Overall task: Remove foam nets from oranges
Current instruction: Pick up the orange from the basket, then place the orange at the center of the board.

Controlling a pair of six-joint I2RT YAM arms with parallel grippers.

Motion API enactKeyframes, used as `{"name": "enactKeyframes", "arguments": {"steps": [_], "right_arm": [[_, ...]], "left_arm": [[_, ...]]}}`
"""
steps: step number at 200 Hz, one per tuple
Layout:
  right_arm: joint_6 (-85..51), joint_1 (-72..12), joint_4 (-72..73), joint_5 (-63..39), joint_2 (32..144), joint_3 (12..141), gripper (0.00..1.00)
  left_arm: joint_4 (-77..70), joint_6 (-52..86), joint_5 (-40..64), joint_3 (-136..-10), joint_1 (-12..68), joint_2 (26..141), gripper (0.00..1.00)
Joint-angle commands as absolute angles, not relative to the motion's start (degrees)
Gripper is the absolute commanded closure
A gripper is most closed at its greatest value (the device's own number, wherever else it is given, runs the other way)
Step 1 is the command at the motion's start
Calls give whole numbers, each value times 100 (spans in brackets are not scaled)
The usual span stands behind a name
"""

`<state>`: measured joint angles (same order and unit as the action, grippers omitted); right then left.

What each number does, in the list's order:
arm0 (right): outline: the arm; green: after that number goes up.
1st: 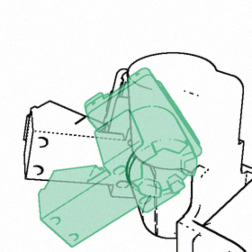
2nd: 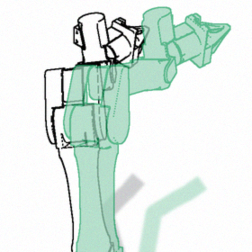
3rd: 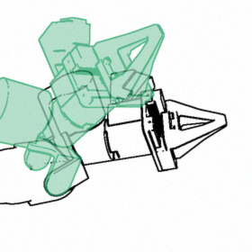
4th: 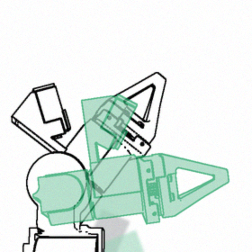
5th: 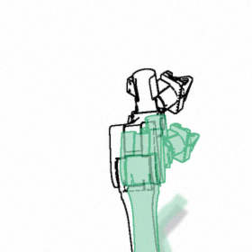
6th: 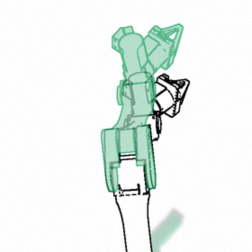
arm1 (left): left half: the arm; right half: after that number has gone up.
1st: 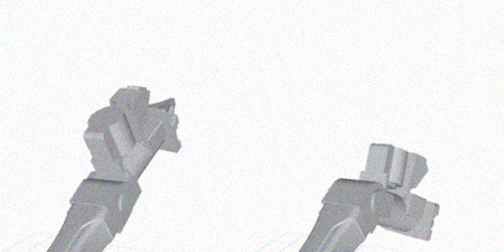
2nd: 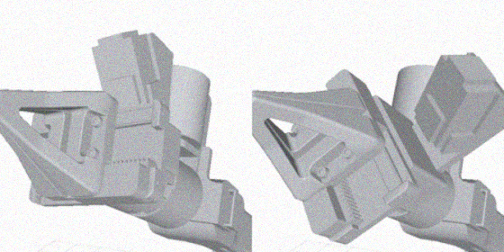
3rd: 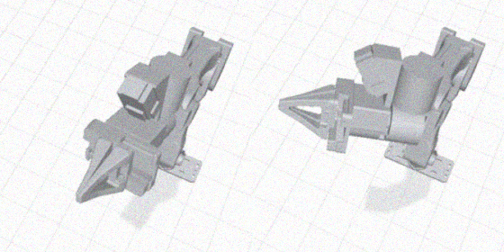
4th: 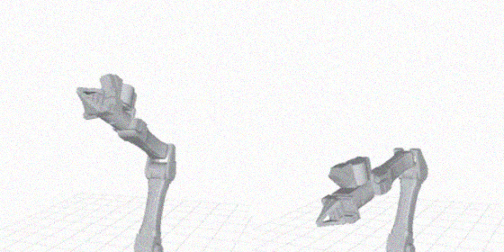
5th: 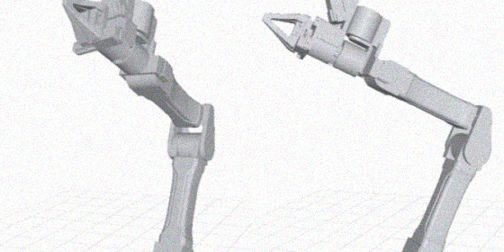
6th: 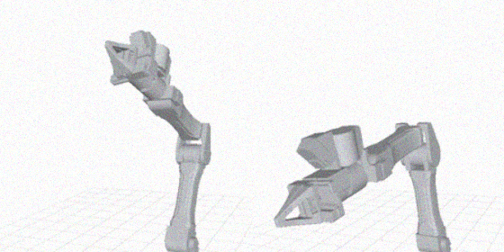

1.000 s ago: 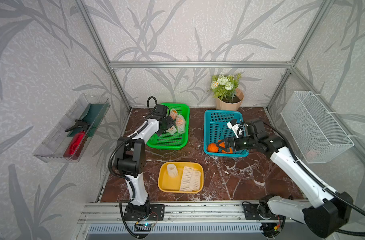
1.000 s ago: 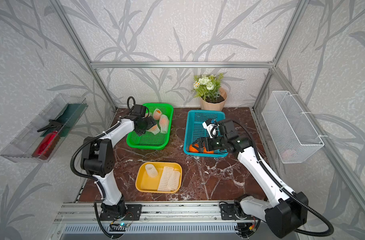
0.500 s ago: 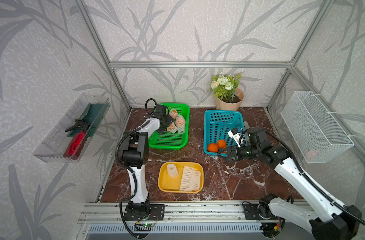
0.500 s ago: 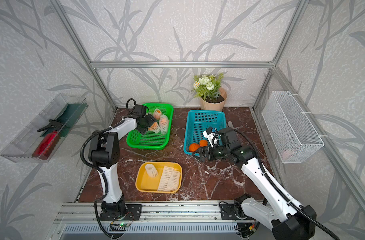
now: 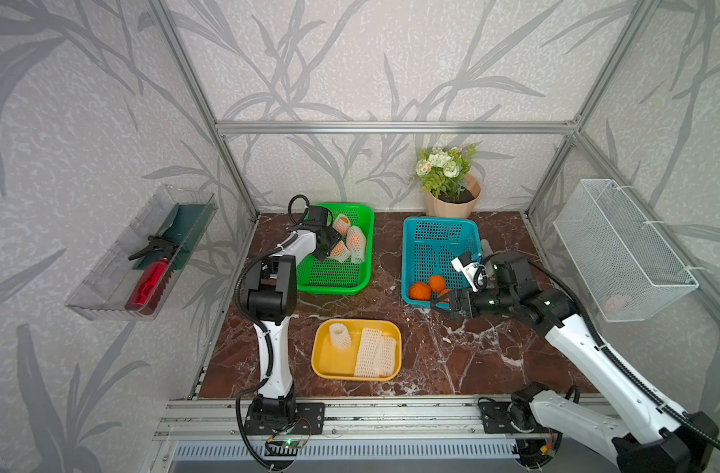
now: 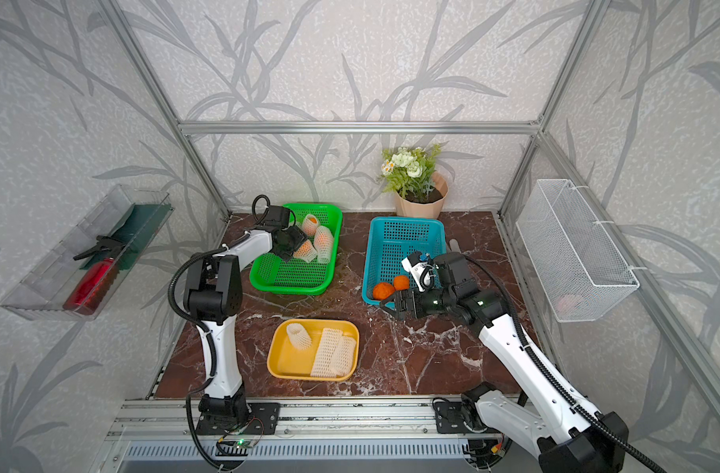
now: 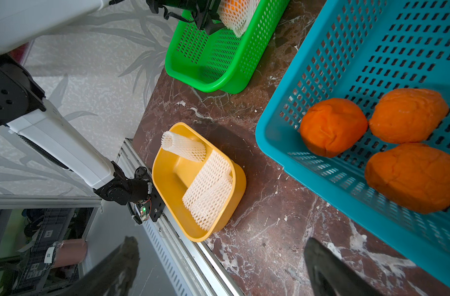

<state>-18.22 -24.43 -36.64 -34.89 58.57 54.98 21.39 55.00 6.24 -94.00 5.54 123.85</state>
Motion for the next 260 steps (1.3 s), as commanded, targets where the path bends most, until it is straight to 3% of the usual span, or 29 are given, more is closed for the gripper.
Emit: {"name": "enactKeyframes", "arguments": {"steps": [1, 49, 152, 210, 260], "right_arm": [[-1701, -2460, -3828, -3417, 5766, 5473, 1], [-1720, -2460, -3673, -3314, 5890, 5484, 1], [-2496, -2470, -2969, -3366, 5902, 5242, 1], [-3284, -2691, -3046, -2998, 4916, 4603, 1], [-3613, -2733, -3831, -2816, 3716, 4114, 1]], "left_arm": [[2235, 5442, 787, -9474, 533, 12353, 34], [1972, 5233, 1021, -8883, 531, 11634, 45], [2163, 4960, 1427, -7432, 788, 9028, 46], [2812, 5009, 1284, -7012, 2403, 7556, 46], [2804, 5587, 1142, -6309, 4070, 7254, 46]]}}
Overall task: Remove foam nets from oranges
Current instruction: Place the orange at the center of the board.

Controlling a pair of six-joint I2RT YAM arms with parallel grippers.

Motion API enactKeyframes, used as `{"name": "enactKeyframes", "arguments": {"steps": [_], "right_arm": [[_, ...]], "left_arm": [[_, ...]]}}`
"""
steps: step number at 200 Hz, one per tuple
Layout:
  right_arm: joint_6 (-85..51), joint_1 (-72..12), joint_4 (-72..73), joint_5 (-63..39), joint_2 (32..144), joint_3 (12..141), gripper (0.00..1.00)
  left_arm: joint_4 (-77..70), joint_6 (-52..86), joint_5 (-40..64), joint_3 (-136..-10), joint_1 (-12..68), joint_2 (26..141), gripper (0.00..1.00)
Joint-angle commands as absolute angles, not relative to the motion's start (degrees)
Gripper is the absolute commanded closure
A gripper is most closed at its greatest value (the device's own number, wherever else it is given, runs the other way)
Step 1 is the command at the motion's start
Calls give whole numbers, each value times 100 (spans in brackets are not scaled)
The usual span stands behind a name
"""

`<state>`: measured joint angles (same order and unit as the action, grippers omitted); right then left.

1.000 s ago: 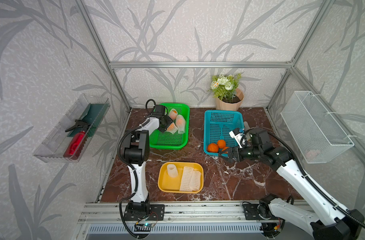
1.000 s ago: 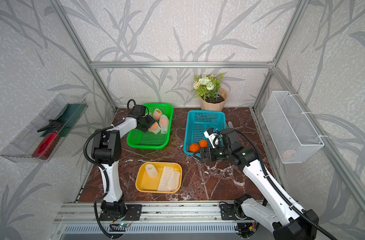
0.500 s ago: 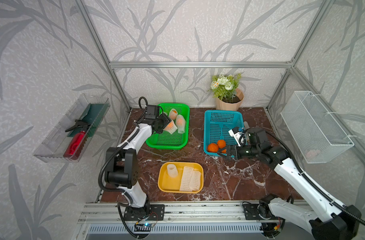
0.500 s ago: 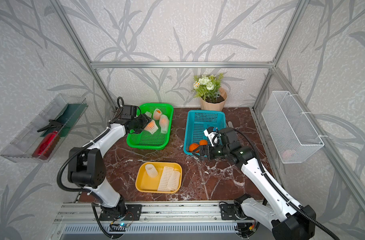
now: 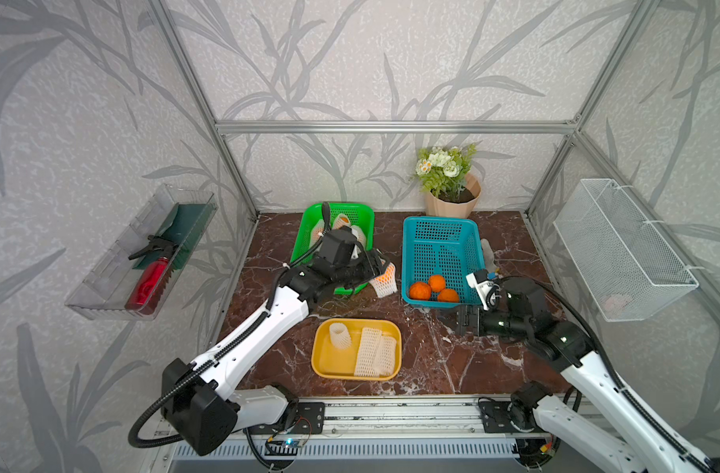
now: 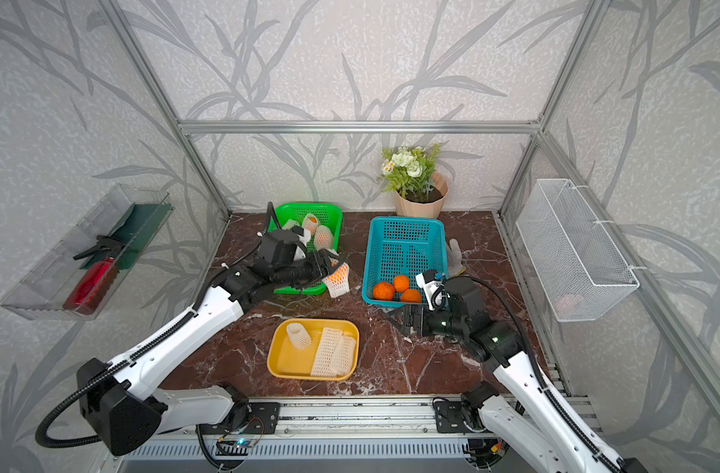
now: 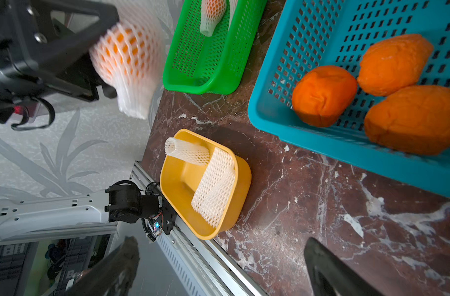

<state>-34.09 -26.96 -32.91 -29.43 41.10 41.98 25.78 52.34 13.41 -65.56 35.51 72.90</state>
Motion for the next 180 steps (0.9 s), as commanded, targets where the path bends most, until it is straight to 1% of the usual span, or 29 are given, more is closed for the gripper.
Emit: {"name": "enactKeyframes", "arguments": {"steps": [1, 39, 60, 80, 100, 115, 134, 180], "right_arm": [[-3613, -2733, -3849, -2819, 3704, 4114, 1], [-3887, -2733, -4147, -3222, 3241, 3845, 0], [-4125, -2733, -4054, -3558, 3109, 3545, 1], [-4267, -2741, -4036, -3688, 2794, 3236, 2], [-4526, -2740, -4067, -3747, 2327, 2887, 3], [-4813, -2751, -4063, -3822, 1963, 2608, 5], [-4960, -2751, -4395, -3700, 1605, 2409, 6], [-5154, -2768, -4560, -3582, 1494, 1930, 11]], "left_arm": [[2804, 5602, 1134, -6296, 4101, 7248, 46], [2485, 6074, 542, -6048, 5173, 7473, 46], [2344, 6325, 380, -6180, 5666, 7982, 46], [1946, 6657, 459, -6148, 5972, 8480, 46], [1951, 6774, 532, -6325, 6187, 9060, 46], [1609, 7002, 656, -6289, 6277, 9415, 47], [1456, 7100, 636, -6411, 6362, 9769, 47], [1022, 7286, 878, -6609, 6369, 10492, 47]]}}
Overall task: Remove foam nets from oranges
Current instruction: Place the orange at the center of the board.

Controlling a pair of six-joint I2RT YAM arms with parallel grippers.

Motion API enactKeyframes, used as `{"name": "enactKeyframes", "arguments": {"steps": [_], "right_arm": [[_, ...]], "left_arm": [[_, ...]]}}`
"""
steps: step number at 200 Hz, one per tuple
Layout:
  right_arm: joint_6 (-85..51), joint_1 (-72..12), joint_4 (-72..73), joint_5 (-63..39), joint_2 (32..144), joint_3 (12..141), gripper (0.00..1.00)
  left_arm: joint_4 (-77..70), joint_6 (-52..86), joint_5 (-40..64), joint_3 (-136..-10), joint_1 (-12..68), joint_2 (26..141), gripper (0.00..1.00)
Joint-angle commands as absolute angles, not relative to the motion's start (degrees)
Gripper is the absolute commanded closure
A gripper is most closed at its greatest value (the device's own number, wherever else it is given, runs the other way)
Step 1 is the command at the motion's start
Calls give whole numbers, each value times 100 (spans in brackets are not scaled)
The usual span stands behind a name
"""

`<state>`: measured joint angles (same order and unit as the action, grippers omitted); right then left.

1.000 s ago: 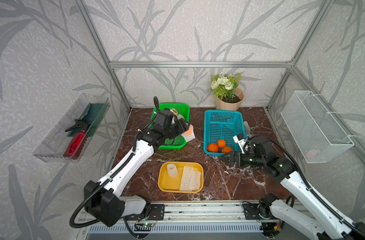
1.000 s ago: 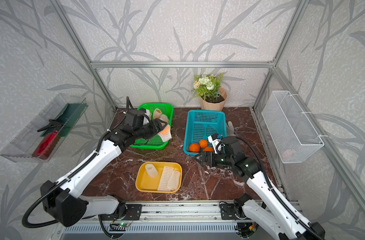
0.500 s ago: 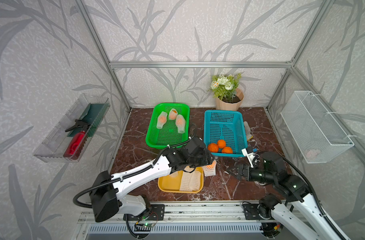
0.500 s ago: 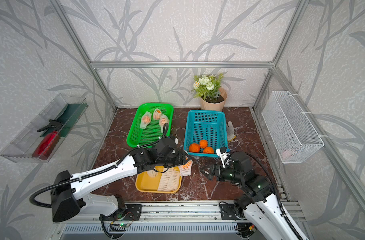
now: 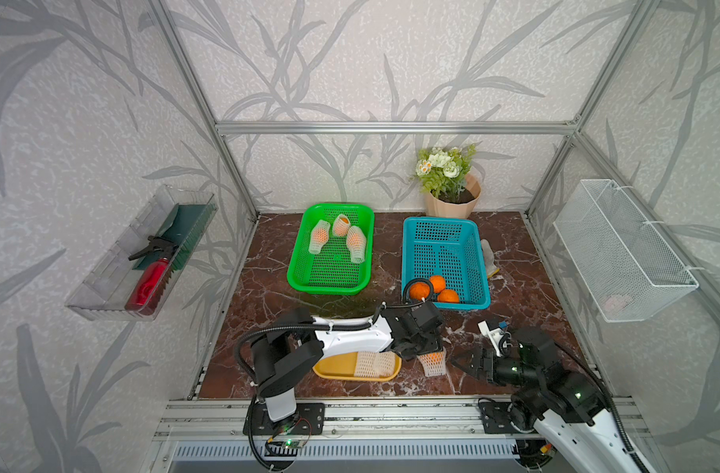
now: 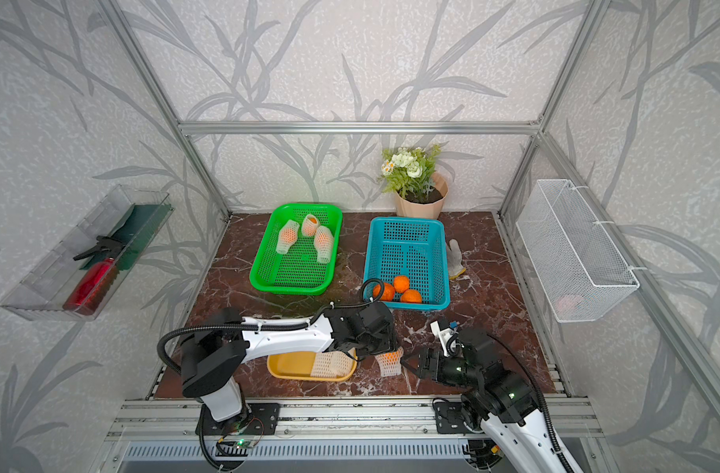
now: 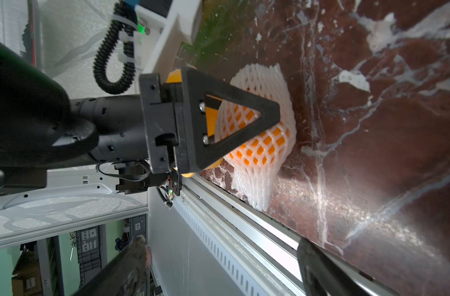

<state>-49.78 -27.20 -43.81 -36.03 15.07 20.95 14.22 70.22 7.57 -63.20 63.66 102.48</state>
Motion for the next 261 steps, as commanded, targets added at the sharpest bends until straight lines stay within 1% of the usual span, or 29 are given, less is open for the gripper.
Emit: {"name": "enactKeyframes", "arguments": {"steps": [1, 50, 71, 112, 145, 163, 185, 204, 218, 221, 240, 261], "right_arm": [[-5156, -2768, -4552, -3584, 1498, 1923, 11], [-5201, -2784, -4116, -3608, 1855, 1512, 16], [-5326, -2786, -3753, -3565, 1993, 1290, 23], [-5467, -2786, -3167, -3325, 2220, 1054, 32], [-5683, -2787, -2486, -3307, 2398, 835, 41], [-5729, -2787, -2307, -3287, 2431, 833, 49], [-5865, -2790, -2128, -3361, 2422, 818, 65], [-5930, -2790, -2118, -3442, 2403, 818, 72], [-5967, -2800, -2088, -3527, 2375, 824, 80], [-5973, -2801, -2089, -3532, 2363, 832, 84], [-6049, -2805, -2153, -3559, 2318, 852, 94], [-6131, -2807, -2274, -3560, 2298, 887, 99]], "left_arm": [[1016, 7286, 892, -6622, 6370, 10506, 47], [921, 7303, 1252, -6833, 6288, 10833, 47], [851, 7330, 1375, -6826, 6275, 10885, 47], [809, 7321, 1547, -6821, 6246, 10891, 47], [774, 7339, 1621, -6742, 6256, 10877, 48], [814, 7321, 1635, -6741, 6246, 10858, 47], [802, 7294, 1662, -6750, 6248, 10839, 47], [769, 7273, 1689, -6758, 6249, 10818, 46], [796, 7229, 1677, -6746, 6238, 10777, 45], [794, 7225, 1671, -6737, 6234, 10762, 45], [629, 7211, 1641, -6622, 6212, 10630, 39], [519, 6994, 1548, -6582, 6204, 10380, 29]]}}
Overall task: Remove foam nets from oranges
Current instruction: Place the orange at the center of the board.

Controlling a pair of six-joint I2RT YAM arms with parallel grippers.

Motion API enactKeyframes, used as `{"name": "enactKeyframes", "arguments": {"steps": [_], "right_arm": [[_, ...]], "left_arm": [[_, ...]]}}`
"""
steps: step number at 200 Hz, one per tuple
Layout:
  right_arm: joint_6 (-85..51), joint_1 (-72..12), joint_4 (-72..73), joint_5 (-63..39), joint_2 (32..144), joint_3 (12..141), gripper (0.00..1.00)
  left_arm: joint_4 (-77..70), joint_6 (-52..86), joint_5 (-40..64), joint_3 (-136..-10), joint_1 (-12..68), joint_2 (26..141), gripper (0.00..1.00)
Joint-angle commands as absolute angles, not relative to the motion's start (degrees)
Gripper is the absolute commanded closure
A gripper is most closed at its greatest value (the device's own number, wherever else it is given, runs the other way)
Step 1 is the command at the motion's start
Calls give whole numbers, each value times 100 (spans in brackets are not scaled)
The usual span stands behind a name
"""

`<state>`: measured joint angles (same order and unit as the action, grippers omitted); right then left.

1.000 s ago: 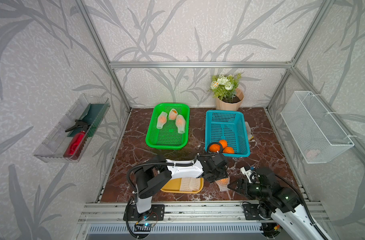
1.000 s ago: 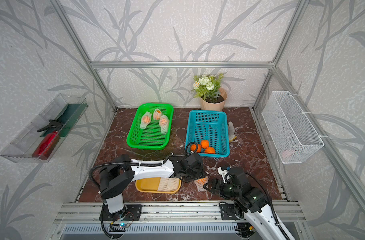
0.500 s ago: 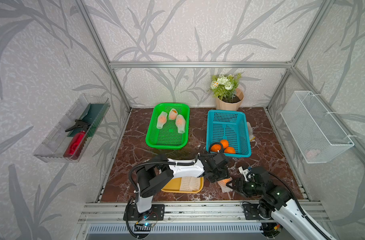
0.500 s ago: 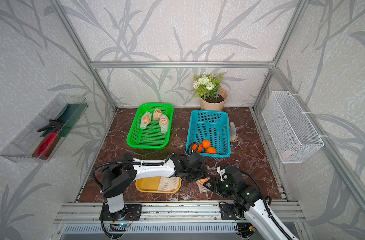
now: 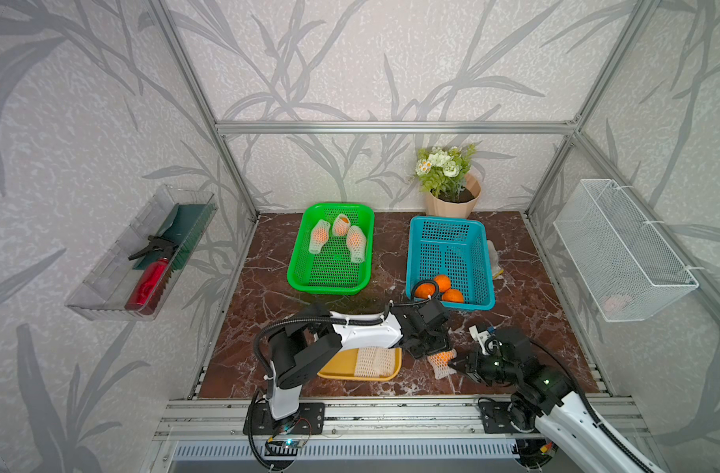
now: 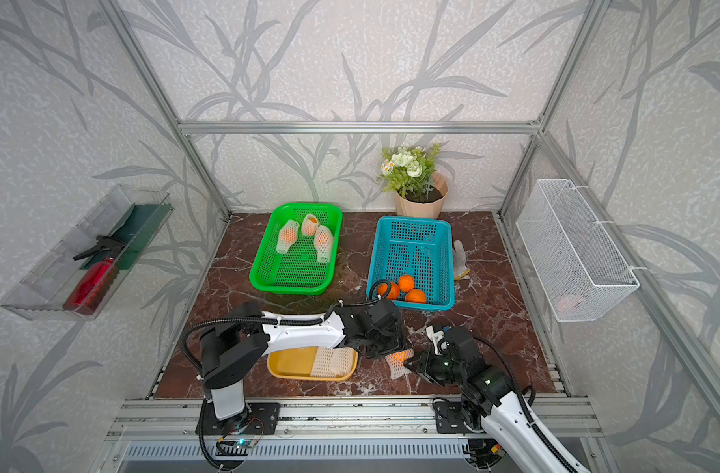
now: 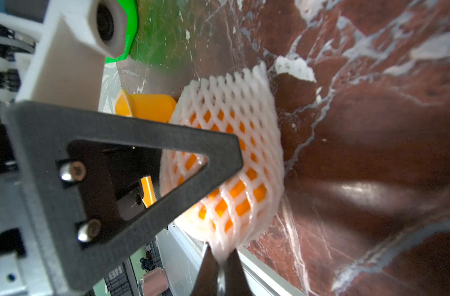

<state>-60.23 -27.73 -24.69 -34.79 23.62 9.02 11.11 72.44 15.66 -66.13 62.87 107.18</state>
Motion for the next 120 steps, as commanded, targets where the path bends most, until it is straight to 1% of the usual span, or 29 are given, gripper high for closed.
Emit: {"name": "enactKeyframes", "arguments": {"steps": [1, 18, 56, 61, 67, 85, 120], "right_arm": [[-6133, -2810, -2280, -3560, 2300, 892, 99], [-6252, -2808, -2357, -3551, 2290, 964, 100], [-6557, -2810, -2443, -3450, 2385, 1149, 100], [-6604, -2819, -2443, -3445, 2417, 1164, 100], [-6658, -2821, -2426, -3445, 2467, 1182, 100], [-6771, -2816, -2413, -3428, 2604, 1267, 100], [-7072, -2821, -2331, -3380, 2777, 1372, 100]], "left_arm": [[519, 6973, 1543, -6578, 6200, 10362, 29], [720, 6573, 1371, -6671, 6211, 10051, 24], [1424, 5709, 684, -6803, 6220, 9185, 19], [1484, 5626, 619, -6796, 6218, 9068, 14], [1533, 5542, 559, -6790, 6221, 8952, 11], [1804, 5300, 416, -6796, 6220, 8661, 8], [1959, 4553, 433, -6530, 6356, 8128, 8]]}}
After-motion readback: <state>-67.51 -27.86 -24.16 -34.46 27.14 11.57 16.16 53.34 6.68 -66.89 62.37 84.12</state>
